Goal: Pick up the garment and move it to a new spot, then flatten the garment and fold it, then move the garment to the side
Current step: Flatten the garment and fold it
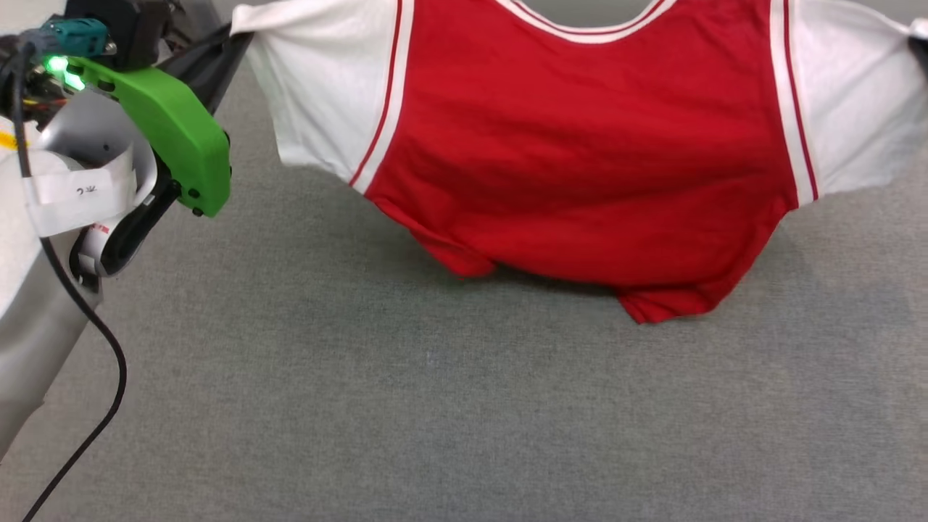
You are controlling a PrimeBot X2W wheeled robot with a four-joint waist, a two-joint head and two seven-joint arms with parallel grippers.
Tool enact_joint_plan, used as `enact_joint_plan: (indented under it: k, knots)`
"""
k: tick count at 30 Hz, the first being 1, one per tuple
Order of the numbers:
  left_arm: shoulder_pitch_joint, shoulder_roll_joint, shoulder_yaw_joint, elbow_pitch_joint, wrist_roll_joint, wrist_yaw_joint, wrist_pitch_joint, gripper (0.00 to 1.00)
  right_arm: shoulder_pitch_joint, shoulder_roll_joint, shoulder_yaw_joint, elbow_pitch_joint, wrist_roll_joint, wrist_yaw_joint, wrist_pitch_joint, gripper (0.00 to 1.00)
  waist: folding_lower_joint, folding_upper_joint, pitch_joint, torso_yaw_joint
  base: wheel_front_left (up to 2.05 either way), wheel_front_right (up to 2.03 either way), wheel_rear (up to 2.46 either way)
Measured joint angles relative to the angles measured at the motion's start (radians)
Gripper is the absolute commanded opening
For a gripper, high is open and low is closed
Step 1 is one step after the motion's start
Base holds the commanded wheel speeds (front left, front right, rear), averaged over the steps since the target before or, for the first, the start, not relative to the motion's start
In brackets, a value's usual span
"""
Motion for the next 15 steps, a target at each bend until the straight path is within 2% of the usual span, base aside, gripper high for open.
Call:
enact_joint_plan:
  k: [8,15]
  knots:
    - [-0.110,-0.007,0.039,-0.062,0.044,0.031,-0.013,0.00,-0.057,0.001,-0.099,-0.125,-0.063,0.000,0.050,0.00,0.0000,0.0000,0.006,-0.024,0.00,0.00,0.00]
    - [-0.369,-0.069,0.069,0.026,0.092,0.020,0.003,0.00,-0.330,0.021,-0.127,-0.105,-0.150,0.000,0.120,0.00,0.0000,0.0000,0.106,-0.031,0.00,0.00,0.00]
